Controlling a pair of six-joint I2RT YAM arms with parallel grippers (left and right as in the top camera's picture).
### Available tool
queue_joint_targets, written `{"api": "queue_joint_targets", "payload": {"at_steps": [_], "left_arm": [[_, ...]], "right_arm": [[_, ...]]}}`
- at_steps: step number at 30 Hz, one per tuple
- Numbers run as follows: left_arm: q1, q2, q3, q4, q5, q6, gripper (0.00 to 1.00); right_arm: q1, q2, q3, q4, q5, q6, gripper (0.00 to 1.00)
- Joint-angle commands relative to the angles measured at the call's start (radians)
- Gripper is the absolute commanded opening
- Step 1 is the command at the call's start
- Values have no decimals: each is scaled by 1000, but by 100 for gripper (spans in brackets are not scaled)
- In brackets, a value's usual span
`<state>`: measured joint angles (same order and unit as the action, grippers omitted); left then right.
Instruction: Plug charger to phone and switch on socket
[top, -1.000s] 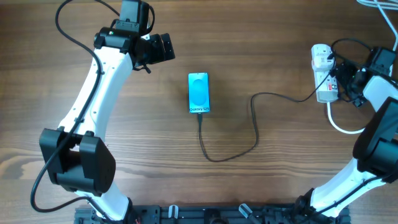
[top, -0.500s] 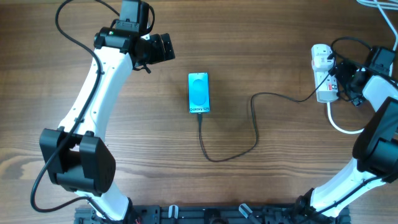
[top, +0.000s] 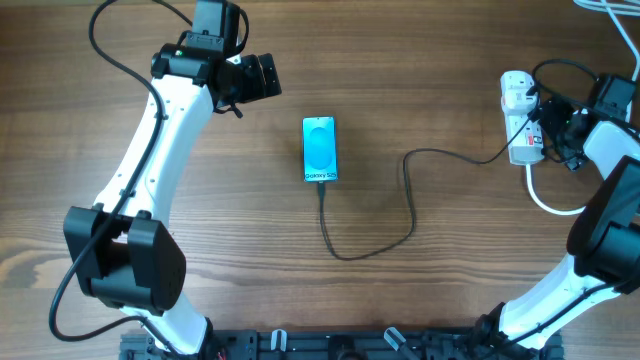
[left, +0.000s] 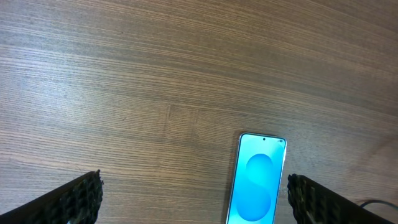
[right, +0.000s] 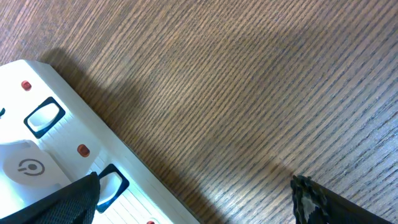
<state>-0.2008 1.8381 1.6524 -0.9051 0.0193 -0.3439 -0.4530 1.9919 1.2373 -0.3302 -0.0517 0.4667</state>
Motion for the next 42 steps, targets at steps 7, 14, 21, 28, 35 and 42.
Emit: {"api": "queue_joint_targets", "payload": {"at_steps": [7,14,21,28,35,42], "left_arm": [[1,10,-3,0,-17,-12,100],[1,10,-3,-1,-17,-12,100],[1,10,-3,-1,-17,-12,100],[1,10,-3,-1,-17,-12,100],[1,10,-3,-1,-17,-12,100],[1,10,-3,-1,-17,-12,100]], "right_arm": [[12,15,12,-23,-18,-22,100],[30,15,12,-26,-16,-26,100],[30,15,12,-36,-17,-36,100],[12,-101,12,-133,99,35,100],[11,-381,12,-306,154,60,100],[53,-640,-10,-537,99,52,100]]}}
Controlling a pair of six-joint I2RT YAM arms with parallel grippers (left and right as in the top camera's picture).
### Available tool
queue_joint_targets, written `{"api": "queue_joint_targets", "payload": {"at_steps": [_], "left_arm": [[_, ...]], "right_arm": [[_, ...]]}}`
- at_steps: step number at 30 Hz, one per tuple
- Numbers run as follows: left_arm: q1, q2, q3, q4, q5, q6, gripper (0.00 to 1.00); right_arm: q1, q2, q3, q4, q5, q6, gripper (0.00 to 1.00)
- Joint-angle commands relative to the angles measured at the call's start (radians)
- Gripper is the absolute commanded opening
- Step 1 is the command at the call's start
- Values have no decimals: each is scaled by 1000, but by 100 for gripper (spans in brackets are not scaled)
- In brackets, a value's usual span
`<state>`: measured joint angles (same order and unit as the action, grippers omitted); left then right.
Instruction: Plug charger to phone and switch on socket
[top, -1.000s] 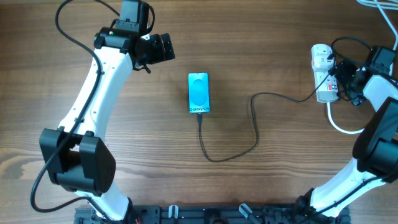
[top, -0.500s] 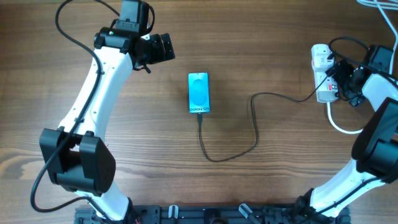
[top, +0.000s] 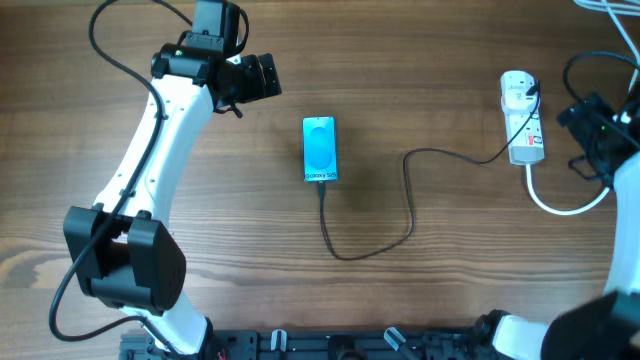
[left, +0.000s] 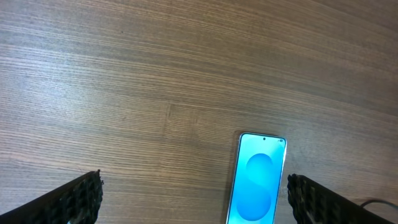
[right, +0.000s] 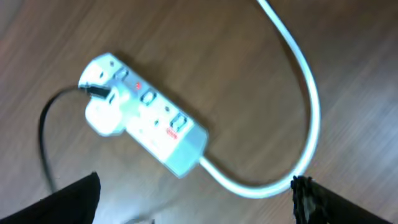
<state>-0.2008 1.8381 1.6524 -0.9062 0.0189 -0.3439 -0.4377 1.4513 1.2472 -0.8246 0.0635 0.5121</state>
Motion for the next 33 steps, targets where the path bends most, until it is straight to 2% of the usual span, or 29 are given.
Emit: {"api": "queue_joint_targets", "payload": {"at_steps": [1,9,12,15,33], "left_arm": [[1,10,-3,0,-17,-12,100],[1,10,-3,0,-17,-12,100],[1,10,-3,0,-17,-12,100],[1,10,-3,0,-17,-12,100],[1,10,-3,0,-17,-12,100]], "right_arm": [[57,-135,-40,-45,-16,-2,100],[289,-542,-362,-3,-9,-12,100],[344,-724,-430,-2,-47,-11,100],[349,-821,-439,-6,-112,-12,100],[349,-750,-439,-29,-114,-15,100]]}}
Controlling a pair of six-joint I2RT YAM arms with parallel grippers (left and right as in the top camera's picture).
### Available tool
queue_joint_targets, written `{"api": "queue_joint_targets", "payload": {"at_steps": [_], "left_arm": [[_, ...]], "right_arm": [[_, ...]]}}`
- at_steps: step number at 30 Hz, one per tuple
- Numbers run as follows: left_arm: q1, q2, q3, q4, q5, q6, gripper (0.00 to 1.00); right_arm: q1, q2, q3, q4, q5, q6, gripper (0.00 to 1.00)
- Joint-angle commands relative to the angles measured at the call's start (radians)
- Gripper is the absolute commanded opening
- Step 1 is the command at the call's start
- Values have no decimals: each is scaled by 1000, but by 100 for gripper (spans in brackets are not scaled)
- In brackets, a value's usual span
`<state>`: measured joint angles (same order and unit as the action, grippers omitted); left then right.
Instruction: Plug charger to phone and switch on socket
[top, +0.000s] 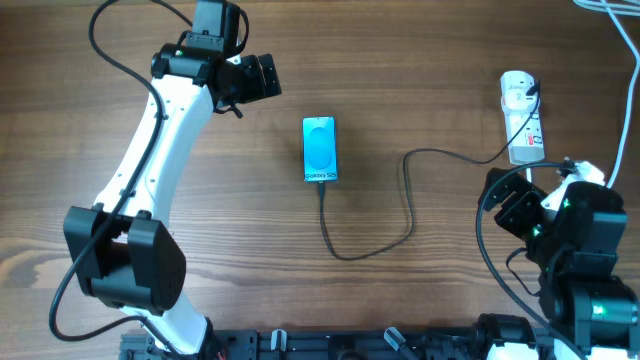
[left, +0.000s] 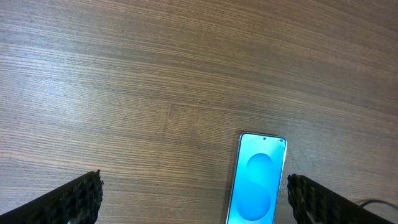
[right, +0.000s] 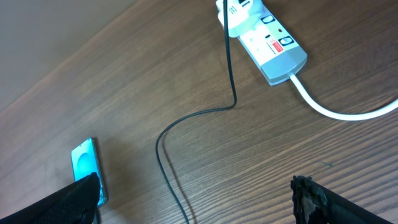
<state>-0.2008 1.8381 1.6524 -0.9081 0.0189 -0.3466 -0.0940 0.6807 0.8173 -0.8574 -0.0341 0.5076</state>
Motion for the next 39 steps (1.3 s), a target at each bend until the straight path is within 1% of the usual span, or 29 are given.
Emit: {"api": "queue_joint_targets", "payload": {"at_steps": [1,3,8,14,16,20,21,24,28,31,39], "left_arm": [[1,10,-3,2,-17,-10,100],[1,10,-3,2,-17,-10,100],[1,10,-3,3,-17,-9,100],[1,10,-3,2,-17,-9,100],[1,10,-3,2,-17,-10,100],[1,10,-3,2,-17,-10,100],[1,10,-3,2,-17,-10,100],[1,10,-3,2,-17,-10,100],[1,10,-3,2,-17,-10,100],[1,10,-3,2,-17,-10,100],[1,10,-3,2,-17,-10,100]], "right_arm": [[5,27,-9,4,-34,-10,100],[8,37,-10,6,-47,-30,100],[55,-6,-10,14,-74,-180,100],[110,-203,-12,49,-149,-392,100],[118,-279,-27,50,-152,-424,100],[119,-408,-123,79,-158,-431,100],[119,-440,-162,106,-171,-435,100],[119,-530,-298,255,-245,-507,100],[121,-632,-444,420,-283,-504,100],[130,-679,-518,510,-290,-505,100],[155,-678,-642,697,-298,-508,100]]}}
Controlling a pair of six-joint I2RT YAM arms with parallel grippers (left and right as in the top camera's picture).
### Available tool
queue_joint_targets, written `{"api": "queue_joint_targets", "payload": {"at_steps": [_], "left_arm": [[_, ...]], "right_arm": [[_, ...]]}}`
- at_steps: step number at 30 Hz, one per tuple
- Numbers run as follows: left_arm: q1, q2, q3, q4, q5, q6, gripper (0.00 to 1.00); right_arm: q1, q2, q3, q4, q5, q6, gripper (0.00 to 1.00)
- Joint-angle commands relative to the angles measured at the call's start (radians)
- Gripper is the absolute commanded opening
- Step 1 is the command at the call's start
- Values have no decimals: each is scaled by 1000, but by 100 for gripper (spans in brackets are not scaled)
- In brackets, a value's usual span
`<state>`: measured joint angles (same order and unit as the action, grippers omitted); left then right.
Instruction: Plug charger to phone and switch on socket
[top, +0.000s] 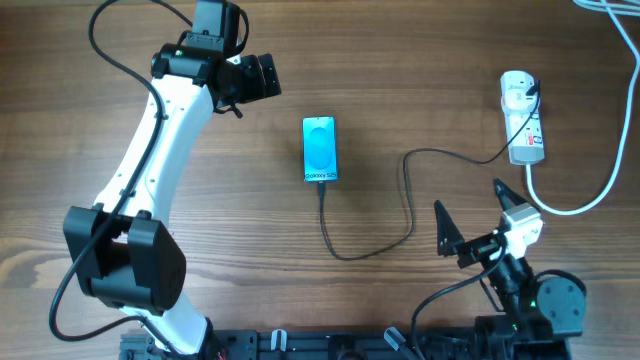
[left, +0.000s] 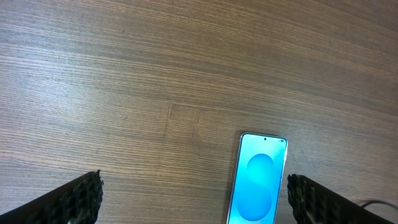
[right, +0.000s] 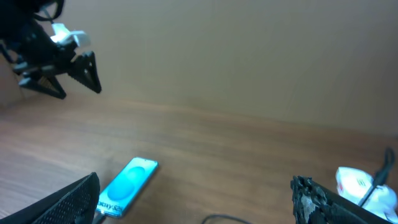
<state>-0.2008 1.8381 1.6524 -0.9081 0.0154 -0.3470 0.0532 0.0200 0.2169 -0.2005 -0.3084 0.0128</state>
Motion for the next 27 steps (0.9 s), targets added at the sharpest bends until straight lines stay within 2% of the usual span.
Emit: {"api": "queue_joint_targets", "payload": {"at_steps": [1,7,13,27], "left_arm": [[1,10,-3,2,-13,-9,100],[1,10,-3,2,-13,-9,100],[1,10,-3,3,-13,-9,100],[1,10,-3,2,-13,-9,100]], "right_arm": [[8,-17,-68,73,-31,-14,100],[8,-17,-212,240,-35,-61,100],[8,-17,-212,229,-41,-119,100],[8,-16,-212,222,0,-118,100]]}}
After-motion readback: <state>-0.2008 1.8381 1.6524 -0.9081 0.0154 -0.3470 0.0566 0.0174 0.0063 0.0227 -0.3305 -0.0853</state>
